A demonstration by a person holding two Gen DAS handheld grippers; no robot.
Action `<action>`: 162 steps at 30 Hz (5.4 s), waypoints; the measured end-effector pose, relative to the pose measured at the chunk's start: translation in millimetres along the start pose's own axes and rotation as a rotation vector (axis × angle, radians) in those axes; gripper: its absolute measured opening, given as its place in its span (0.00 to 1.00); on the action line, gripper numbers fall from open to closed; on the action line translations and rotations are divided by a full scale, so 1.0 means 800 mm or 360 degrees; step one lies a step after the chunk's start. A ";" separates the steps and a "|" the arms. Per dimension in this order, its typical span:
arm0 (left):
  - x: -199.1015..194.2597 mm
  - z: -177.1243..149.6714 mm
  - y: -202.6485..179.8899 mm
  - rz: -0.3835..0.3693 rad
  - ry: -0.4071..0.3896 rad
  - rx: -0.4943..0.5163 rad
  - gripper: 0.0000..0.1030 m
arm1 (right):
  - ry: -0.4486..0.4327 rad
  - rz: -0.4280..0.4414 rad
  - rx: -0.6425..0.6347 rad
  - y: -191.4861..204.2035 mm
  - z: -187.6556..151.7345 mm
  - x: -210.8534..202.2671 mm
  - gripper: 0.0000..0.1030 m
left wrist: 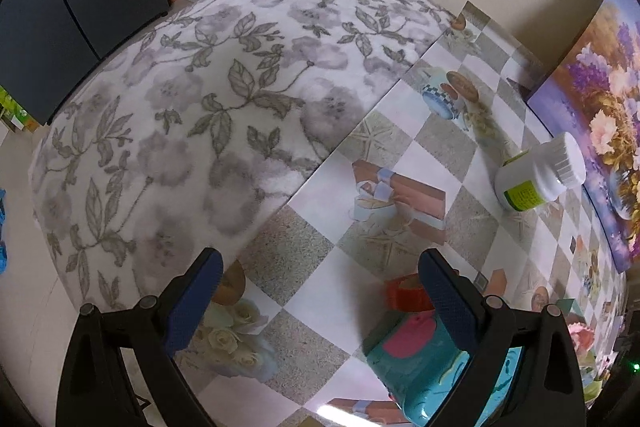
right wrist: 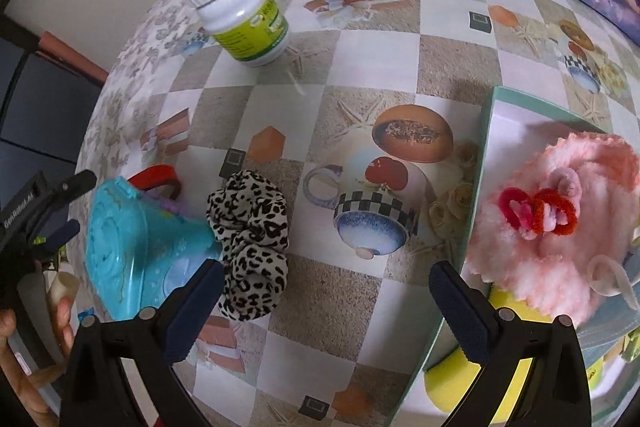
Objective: Organize soft objects
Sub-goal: 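Grasp the red tape roll with the left tool while the right tool grasps the leopard scrunchie, then carry the tape roll and scrunchie into the white tray and release both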
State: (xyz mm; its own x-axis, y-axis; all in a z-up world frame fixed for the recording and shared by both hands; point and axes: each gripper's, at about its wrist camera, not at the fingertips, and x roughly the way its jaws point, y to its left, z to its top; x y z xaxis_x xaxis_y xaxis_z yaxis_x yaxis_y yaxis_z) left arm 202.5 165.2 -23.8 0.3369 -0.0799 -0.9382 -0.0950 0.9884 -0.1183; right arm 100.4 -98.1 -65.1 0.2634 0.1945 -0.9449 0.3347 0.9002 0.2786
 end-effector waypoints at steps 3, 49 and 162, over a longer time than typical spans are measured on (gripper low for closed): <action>0.004 0.001 0.002 -0.0020 0.0026 -0.0008 0.95 | 0.0015 0.0016 0.0048 0.001 0.002 0.006 0.99; 0.073 0.023 -0.017 -0.0508 0.0545 -0.0080 0.95 | 0.0021 0.0021 -0.0134 0.031 0.018 0.003 0.17; -0.088 -0.272 -0.342 -0.0343 0.0228 0.0930 0.77 | -0.0276 -0.0390 0.0408 -0.271 -0.126 -0.178 0.61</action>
State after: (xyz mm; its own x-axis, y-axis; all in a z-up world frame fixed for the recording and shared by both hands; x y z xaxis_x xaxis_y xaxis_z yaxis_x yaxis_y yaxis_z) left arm 1.1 -127.7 3.6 0.1590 -0.2613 -0.9521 0.5009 0.8523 -0.1503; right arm -101.2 -281.9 -8.1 0.2894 -0.1027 -0.9517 0.6160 0.7809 0.1031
